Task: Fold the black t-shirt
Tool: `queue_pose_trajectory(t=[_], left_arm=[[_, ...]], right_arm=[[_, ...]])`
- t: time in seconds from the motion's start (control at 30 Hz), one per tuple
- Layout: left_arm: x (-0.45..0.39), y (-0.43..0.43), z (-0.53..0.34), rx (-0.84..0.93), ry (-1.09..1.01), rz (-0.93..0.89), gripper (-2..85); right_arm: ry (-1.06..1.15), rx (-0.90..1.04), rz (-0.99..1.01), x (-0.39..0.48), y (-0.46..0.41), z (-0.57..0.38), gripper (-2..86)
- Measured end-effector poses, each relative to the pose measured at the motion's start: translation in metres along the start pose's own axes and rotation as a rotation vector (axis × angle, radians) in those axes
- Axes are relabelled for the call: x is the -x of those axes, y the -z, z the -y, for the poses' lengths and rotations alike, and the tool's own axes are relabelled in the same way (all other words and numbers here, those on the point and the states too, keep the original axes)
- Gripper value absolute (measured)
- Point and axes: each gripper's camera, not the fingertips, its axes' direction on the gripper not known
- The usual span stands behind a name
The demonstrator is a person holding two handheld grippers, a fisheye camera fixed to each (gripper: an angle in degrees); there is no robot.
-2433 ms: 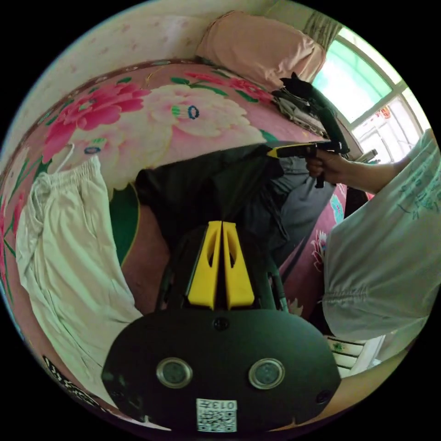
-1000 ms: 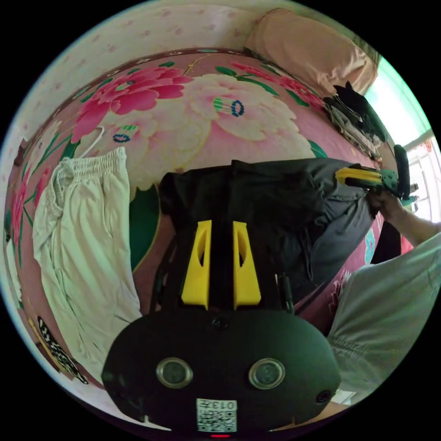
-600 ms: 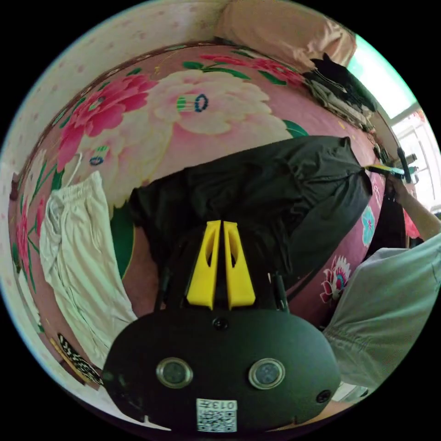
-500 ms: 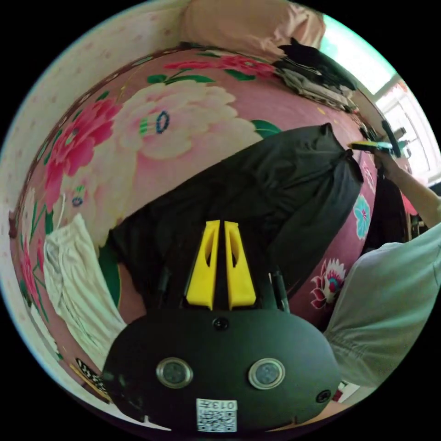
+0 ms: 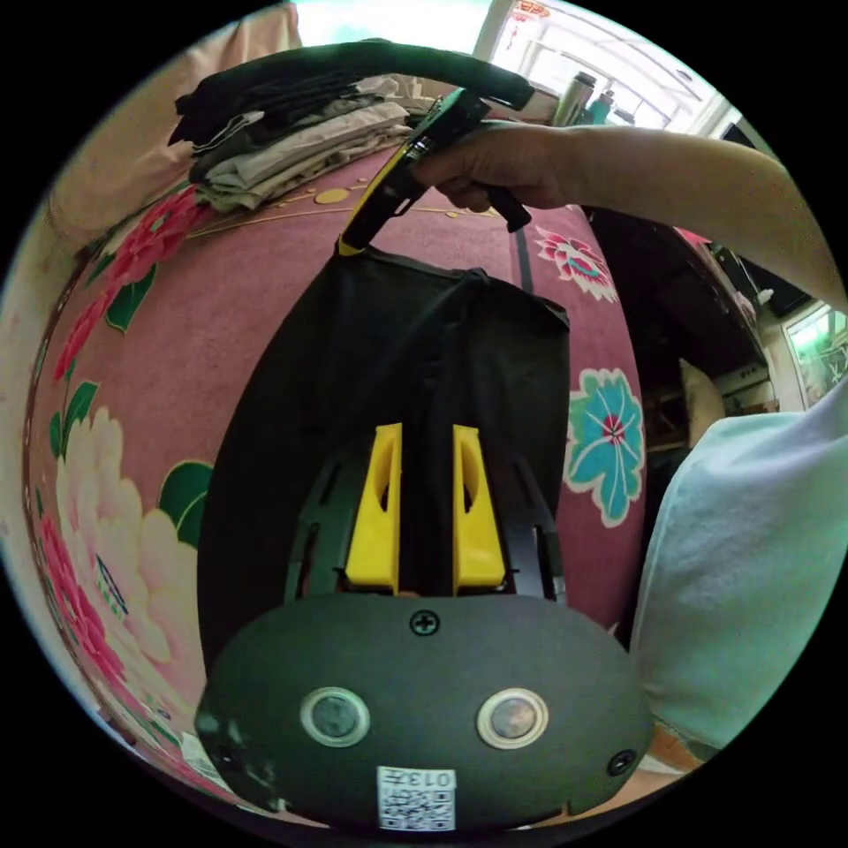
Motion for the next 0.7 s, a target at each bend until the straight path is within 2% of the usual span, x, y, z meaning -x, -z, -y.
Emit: queue_pose_trajectory(t=[0.2, 0.3, 0.4, 0.5, 0.57, 0.7], left_arm=[[0.024, -0.052, 0.009, 0.009, 0.105, -0.100, 8.4], [0.031, -0.064, 0.004, -0.052, 0.146, -0.169, 8.2], [0.037, -0.091, 0.005, -0.027, 0.175, -0.228, 8.3], [0.040, -0.104, 0.001, -0.029, 0.192, -0.227, 8.3], [0.037, -0.099, -0.009, -0.101, 0.189, -0.227, 8.2], [0.037, -0.098, -0.026, -0.189, 0.217, -0.124, 7.6]], right_arm=[[0.018, 0.028, 0.038, -0.030, -0.019, -0.009, 3.9], [0.113, -0.018, 0.016, -0.033, -0.017, -0.012, 3.2], [0.168, -0.054, 0.017, -0.045, -0.019, -0.016, 3.7], [0.147, 0.022, 0.083, -0.071, -0.029, -0.021, 5.1], [0.086, 0.023, 0.111, -0.100, -0.018, -0.036, 5.1], [0.104, -0.083, 0.121, -0.105, 0.018, -0.078, 2.8]])
